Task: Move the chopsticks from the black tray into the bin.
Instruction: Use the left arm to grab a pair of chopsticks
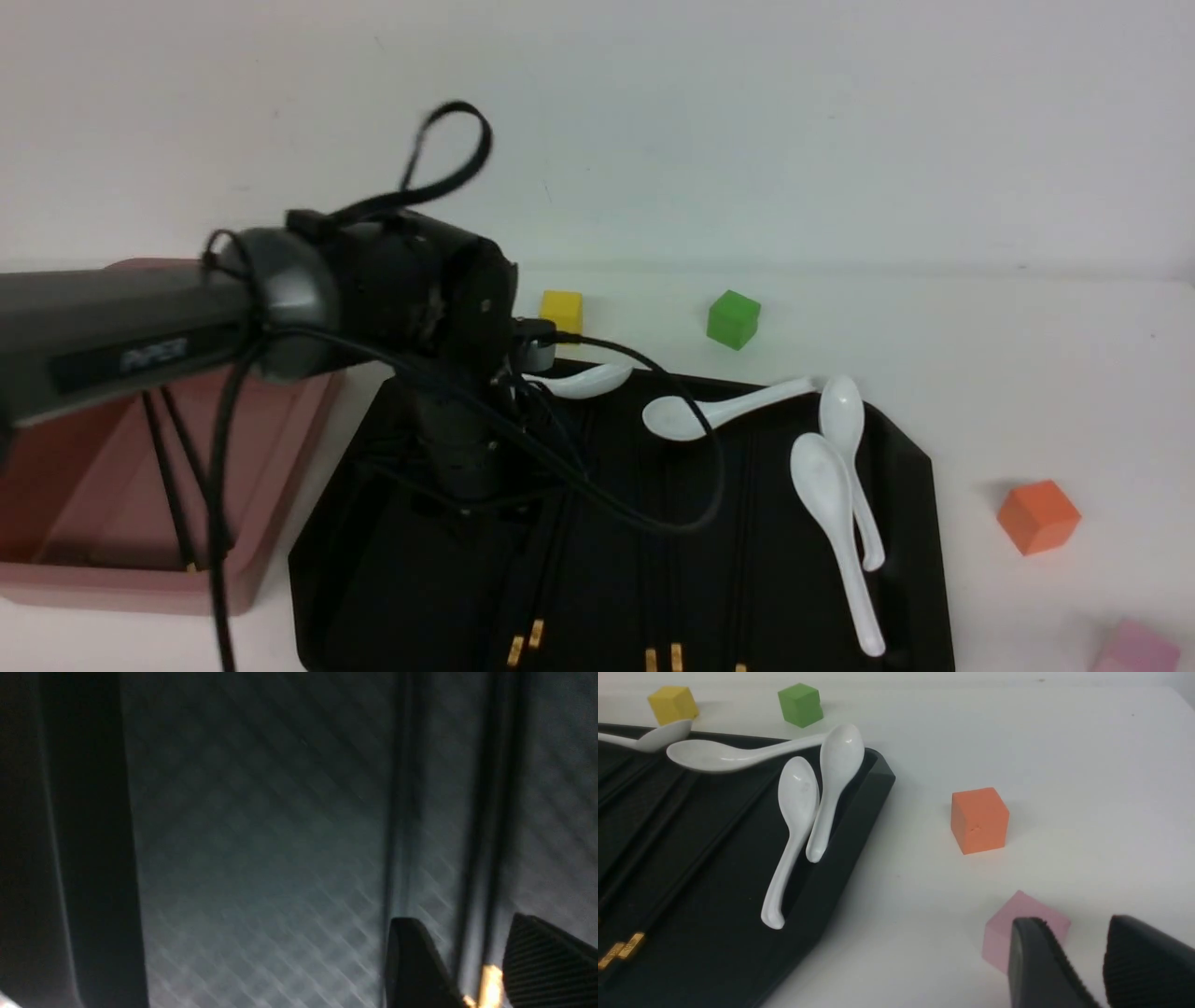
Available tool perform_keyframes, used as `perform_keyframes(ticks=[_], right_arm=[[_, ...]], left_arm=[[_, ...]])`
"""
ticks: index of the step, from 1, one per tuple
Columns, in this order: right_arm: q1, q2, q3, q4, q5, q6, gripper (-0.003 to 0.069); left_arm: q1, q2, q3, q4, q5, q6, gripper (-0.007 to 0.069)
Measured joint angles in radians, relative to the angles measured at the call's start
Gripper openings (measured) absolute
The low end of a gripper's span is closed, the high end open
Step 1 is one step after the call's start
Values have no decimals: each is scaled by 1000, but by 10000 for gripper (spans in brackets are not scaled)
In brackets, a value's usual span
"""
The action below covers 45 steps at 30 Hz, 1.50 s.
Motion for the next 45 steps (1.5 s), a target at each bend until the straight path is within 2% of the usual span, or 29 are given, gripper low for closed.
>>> perform_keyframes(ticks=[11,19,22,27,28,31,36,41,44,45], right_arm=[[0,0,0,1,0,0,239],[0,0,0,0,0,0,239],[0,0,0,0,0,0,239],[0,0,0,0,0,0,239],[0,0,0,0,0,0,239],[0,0,0,0,0,0,239],[0,0,0,0,0,0,239],[0,0,0,0,0,0,239],[0,0,0,0,0,0,239],[0,0,0,0,0,0,239]], left_arm=[[0,90,-6,11,-73,0,292],[0,110,-18,32,-72,-19,275],[-1,116,-22,34,-68,-45,242],[-3,122,-28,30,-66,-53,139],[-5,121,-28,31,-65,-58,79],[-5,109,-27,34,-63,-66,79],[0,15,-6,76,-3,-67,79],[11,-210,-6,88,42,-67,79],[54,-296,-6,88,78,-51,79],[103,-338,-6,88,102,-34,79]])
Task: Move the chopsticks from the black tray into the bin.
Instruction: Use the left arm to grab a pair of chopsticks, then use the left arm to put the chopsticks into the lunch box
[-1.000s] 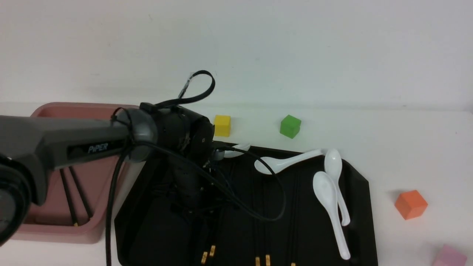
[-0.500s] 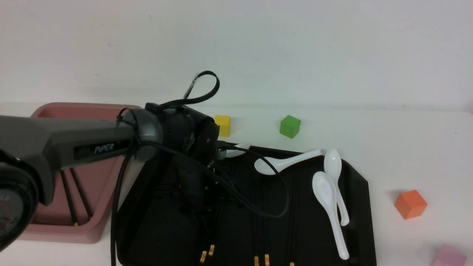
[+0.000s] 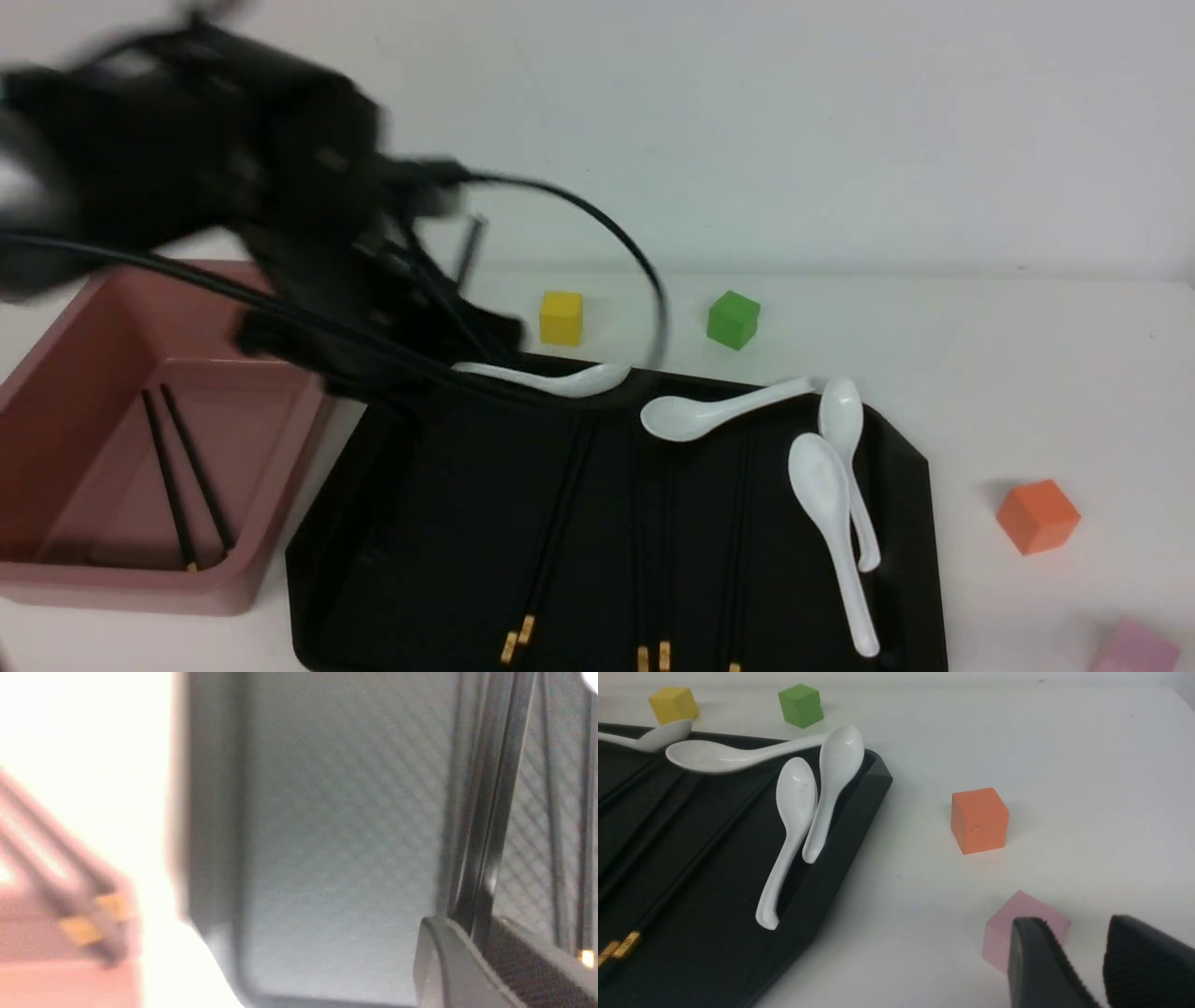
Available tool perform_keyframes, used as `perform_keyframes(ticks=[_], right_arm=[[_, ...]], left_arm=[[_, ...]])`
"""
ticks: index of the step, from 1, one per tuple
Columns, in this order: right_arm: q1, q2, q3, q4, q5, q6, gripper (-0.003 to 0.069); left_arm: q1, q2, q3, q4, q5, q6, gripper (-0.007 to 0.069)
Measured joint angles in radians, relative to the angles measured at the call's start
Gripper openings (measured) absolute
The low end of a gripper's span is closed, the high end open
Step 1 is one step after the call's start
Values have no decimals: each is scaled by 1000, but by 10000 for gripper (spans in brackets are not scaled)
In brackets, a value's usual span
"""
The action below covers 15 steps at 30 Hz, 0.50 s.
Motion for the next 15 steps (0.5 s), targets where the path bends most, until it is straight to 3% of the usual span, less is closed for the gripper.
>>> perform_keyframes(ticks=[5,10,15], right_arm=[[0,0,0,0,0,0,239],[0,0,0,0,0,0,239],[0,0,0,-1,0,0,239]], left_arm=[[273,-45,0,-91,41,75,79],[549,30,22,-300,-31,106,79],[643,139,22,-369,-140,112,79]])
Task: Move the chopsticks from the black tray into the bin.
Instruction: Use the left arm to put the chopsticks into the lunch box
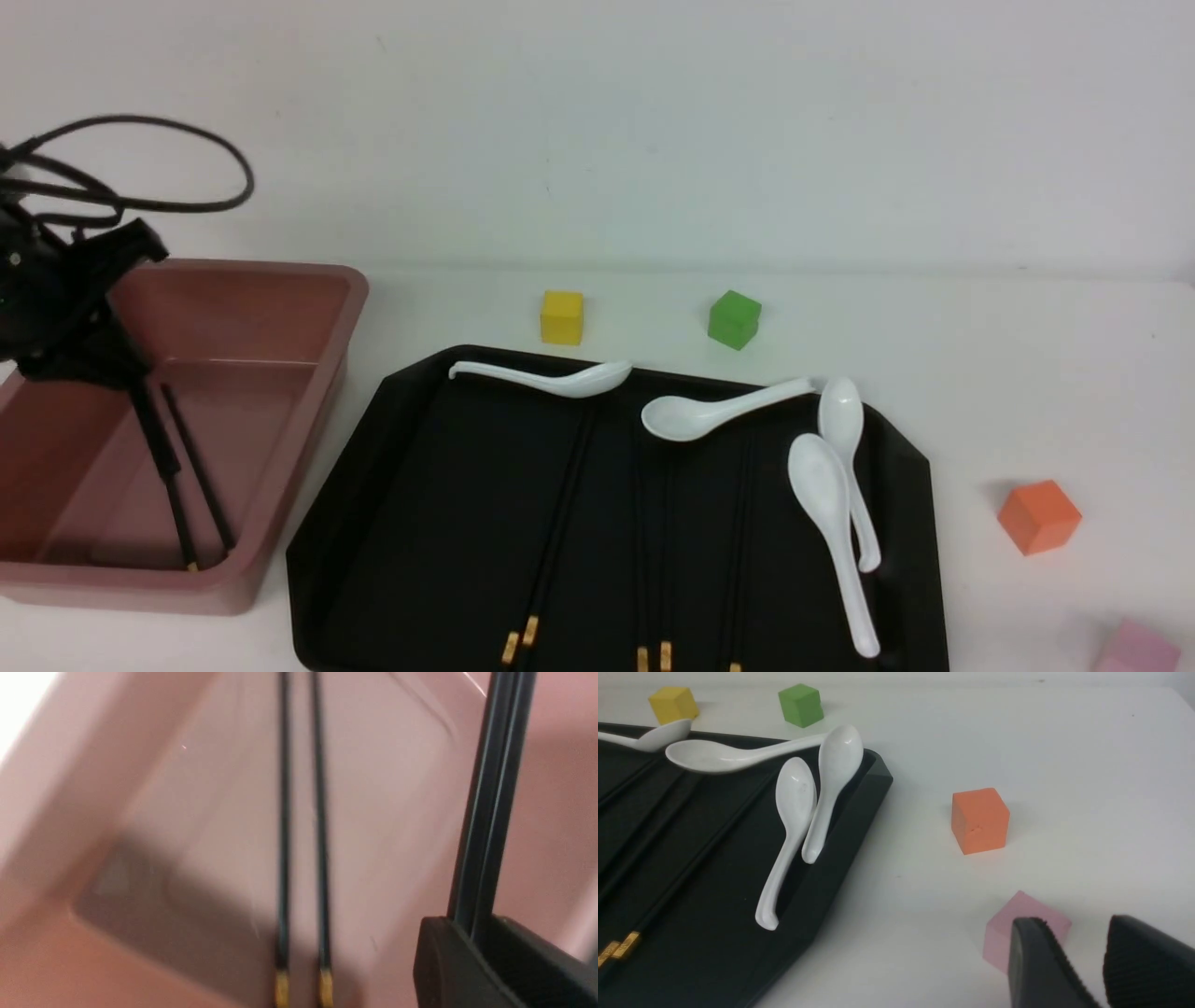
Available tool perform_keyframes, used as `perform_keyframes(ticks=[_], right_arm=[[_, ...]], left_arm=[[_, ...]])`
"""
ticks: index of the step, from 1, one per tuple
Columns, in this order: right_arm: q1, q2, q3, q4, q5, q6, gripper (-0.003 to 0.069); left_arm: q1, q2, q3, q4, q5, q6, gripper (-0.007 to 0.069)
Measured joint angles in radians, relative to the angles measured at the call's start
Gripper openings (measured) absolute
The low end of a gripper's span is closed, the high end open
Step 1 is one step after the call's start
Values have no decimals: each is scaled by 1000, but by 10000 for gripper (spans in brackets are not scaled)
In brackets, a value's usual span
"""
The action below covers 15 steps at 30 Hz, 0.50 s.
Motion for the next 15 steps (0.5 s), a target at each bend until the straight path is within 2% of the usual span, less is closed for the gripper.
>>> perform_keyframes(ticks=[4,8,11,13,15], right_arm=[[0,0,0,0,0,0,239],[0,0,0,0,0,0,239],[0,0,0,0,0,0,239],[0,0,0,0,0,0,239],[0,0,0,0,0,0,239]], left_arm=[[8,75,0,-7,-54,2,135],[8,107,1,-13,-61,19,272],[9,96,1,-29,-23,43,346],[9,64,1,-40,28,77,365],[9,25,1,-50,84,124,348]])
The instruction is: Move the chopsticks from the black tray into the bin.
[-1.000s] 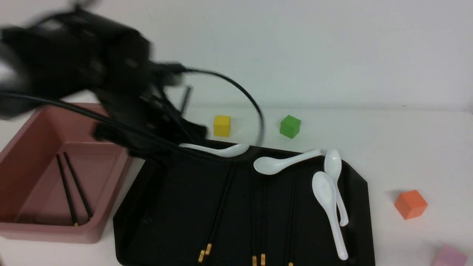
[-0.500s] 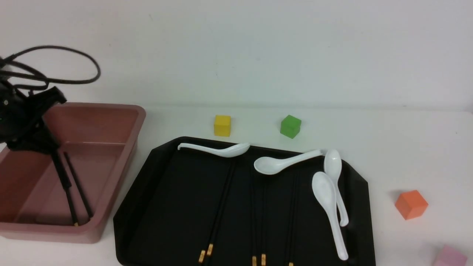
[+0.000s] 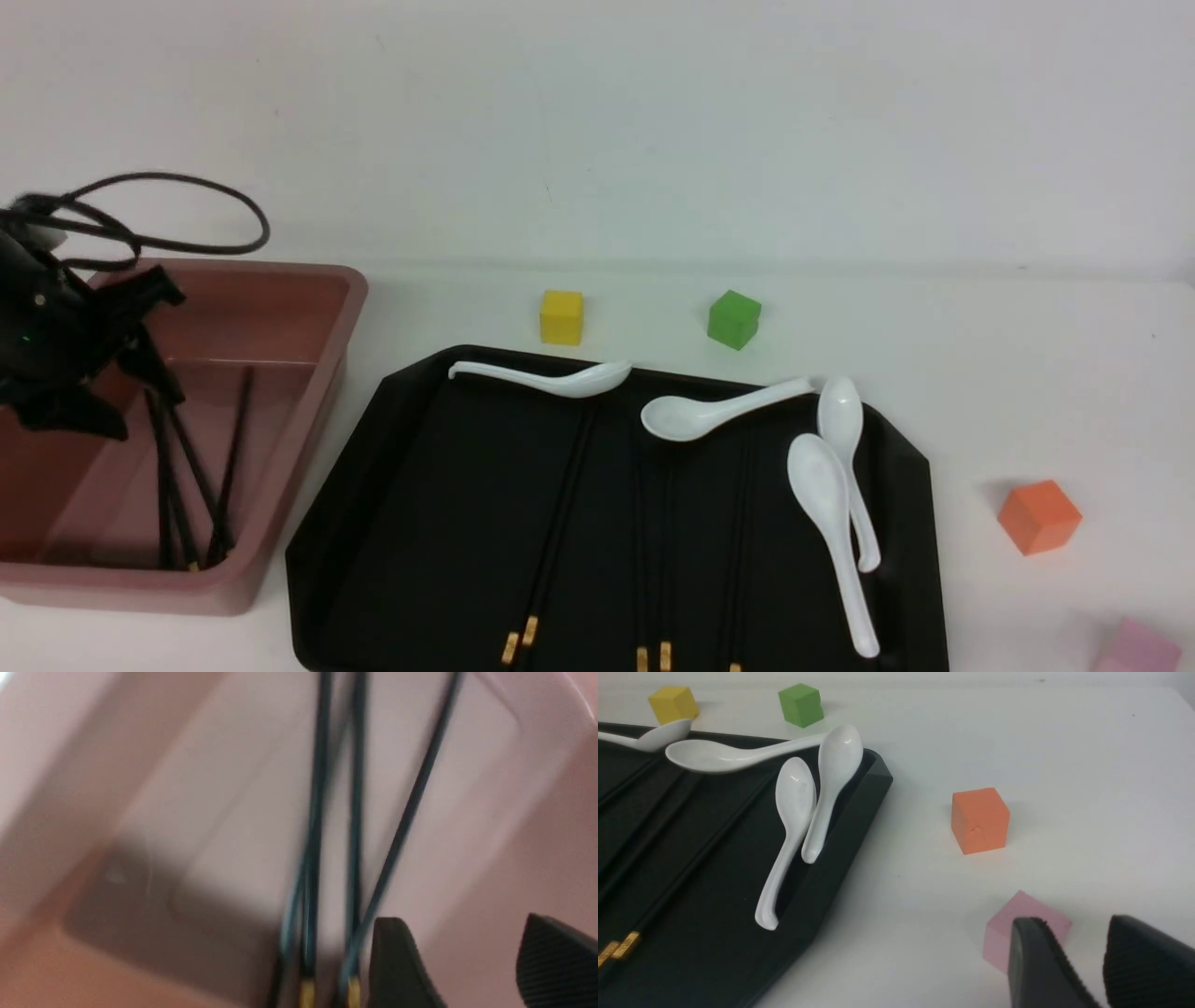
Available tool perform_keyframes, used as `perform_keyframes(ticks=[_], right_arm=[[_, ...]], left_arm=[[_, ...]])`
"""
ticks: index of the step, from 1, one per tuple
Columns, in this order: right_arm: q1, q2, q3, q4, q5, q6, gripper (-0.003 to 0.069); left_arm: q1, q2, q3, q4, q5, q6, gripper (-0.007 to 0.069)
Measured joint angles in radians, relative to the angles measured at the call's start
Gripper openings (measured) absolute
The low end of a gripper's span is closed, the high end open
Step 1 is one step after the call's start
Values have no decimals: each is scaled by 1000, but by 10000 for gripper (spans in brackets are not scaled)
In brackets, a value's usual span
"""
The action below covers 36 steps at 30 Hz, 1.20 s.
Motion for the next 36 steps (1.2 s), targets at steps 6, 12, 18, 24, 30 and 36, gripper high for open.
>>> perform_keyframes(ticks=[6,12,18,24,30,36], right_arm=[[0,0,0,0,0,0,239],[0,0,0,0,0,0,239],[0,0,0,0,0,0,239],[0,0,0,0,0,0,239],[0,0,0,0,0,0,239],[0,0,0,0,0,0,239]], left_arm=[[0,-204,35,-11,108,83,112],[0,-436,197,-54,79,176,-13],[0,-779,529,-340,-40,466,-13],[0,-1094,814,-711,-140,750,-13],[0,-1333,950,-881,-149,814,-13],[0,-1475,966,-900,-149,821,-13]])
